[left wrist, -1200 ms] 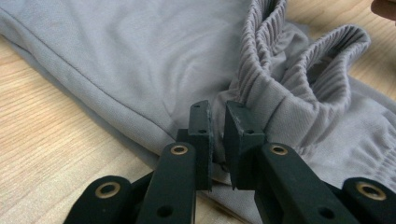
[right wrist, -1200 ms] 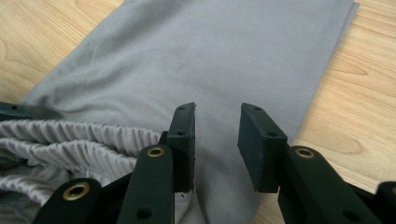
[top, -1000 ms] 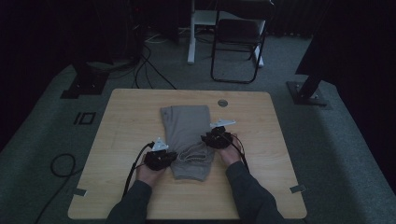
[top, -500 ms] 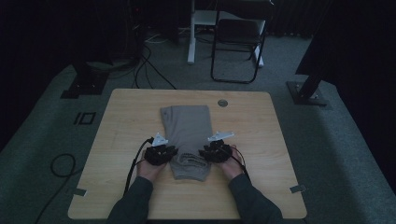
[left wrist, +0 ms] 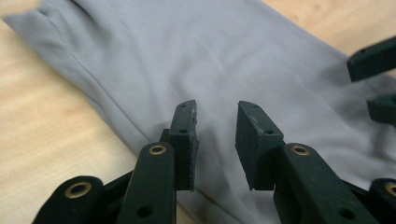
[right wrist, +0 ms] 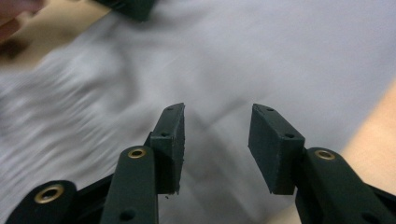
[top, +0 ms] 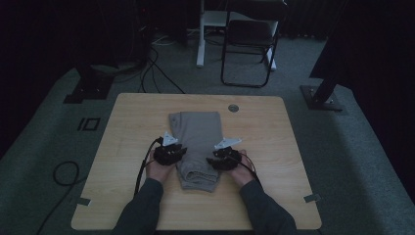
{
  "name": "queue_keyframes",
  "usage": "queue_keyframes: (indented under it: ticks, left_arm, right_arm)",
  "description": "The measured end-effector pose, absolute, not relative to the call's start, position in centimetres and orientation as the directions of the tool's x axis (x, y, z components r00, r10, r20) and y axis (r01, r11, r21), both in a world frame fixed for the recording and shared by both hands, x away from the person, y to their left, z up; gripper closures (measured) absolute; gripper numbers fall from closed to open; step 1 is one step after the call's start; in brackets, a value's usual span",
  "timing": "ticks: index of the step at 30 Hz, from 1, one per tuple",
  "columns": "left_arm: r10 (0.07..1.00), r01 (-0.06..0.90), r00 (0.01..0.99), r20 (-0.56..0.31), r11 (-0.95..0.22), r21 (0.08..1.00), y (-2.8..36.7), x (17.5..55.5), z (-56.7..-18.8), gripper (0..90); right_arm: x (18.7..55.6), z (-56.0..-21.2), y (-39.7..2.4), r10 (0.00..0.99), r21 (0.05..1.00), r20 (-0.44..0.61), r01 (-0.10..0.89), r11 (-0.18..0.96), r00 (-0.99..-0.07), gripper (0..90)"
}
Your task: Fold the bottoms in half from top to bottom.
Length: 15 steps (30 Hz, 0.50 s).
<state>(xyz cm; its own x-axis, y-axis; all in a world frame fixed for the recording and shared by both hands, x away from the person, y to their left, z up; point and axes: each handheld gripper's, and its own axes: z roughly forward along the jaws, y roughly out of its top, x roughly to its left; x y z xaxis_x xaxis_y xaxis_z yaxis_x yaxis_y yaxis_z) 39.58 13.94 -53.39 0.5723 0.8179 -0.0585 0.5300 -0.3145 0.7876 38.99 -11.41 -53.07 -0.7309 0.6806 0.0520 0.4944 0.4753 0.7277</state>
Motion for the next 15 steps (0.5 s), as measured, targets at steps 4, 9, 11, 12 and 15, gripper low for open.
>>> queue_keyframes:
  ticks: [4, 9, 11, 12, 15]
  left_arm:
    - [0.835, 0.55, 0.549, -0.046, -0.319, 0.772, 13.7, 41.5, -53.3, 65.4]
    - [0.856, 0.572, 0.516, -0.029, -0.318, 0.756, 13.4, 43.2, -53.7, 64.9]
    - [0.866, 0.586, 0.499, -0.031, -0.311, 0.748, 13.4, 43.7, -54.0, 65.0]
    - [0.868, 0.594, 0.495, -0.035, -0.309, 0.743, 13.4, 43.9, -54.2, 65.1]
    - [0.866, 0.603, 0.499, -0.026, -0.326, 0.728, 13.4, 43.9, -54.8, 66.4]
  right_arm:
    - [41.9, -52.8, -11.3, 0.746, 0.746, 0.04, 0.517, 0.42, -0.665, 52.6]
    - [44.7, -52.8, -10.4, 0.779, 0.752, 0.022, 0.524, 0.401, -0.627, 50.9]
    - [45.5, -53.1, -9.9, 0.787, 0.745, 0.004, 0.527, 0.409, -0.617, 50.6]
    - [45.9, -53.2, -9.7, 0.788, 0.745, 0.0, 0.526, 0.411, -0.616, 50.6]
    - [46.6, -53.9, -9.3, 0.795, 0.734, -0.005, 0.538, 0.415, -0.606, 51.0]
